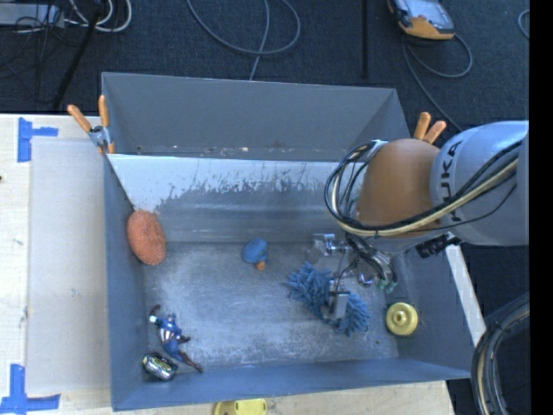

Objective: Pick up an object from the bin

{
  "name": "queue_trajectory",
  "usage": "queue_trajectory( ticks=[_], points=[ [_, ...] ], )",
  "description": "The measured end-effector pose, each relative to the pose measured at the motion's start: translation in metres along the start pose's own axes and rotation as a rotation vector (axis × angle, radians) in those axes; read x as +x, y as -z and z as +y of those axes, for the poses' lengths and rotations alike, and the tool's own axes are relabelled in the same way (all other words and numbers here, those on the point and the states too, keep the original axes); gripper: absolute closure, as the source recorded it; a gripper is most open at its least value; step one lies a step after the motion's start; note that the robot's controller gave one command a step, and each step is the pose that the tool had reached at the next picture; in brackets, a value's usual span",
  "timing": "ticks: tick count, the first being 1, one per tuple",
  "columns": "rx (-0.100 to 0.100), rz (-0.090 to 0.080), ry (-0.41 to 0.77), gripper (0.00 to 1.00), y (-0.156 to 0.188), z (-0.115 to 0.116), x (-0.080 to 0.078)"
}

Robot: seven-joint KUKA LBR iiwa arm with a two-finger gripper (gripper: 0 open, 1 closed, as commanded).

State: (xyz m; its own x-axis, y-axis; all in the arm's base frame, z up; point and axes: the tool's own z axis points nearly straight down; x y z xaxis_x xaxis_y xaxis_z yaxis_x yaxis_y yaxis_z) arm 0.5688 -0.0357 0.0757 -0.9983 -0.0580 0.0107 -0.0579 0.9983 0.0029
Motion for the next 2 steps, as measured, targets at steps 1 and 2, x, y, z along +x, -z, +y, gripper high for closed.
queue_trajectory(
  ticks=[1, 2],
  points=[
    [0.003, -0.013, -0.011, 0.00, 0.032, -0.007, 0.006],
    [0.000, 0.000, 0.000, 0.00, 0.002, -0.001, 0.000]
  ],
)
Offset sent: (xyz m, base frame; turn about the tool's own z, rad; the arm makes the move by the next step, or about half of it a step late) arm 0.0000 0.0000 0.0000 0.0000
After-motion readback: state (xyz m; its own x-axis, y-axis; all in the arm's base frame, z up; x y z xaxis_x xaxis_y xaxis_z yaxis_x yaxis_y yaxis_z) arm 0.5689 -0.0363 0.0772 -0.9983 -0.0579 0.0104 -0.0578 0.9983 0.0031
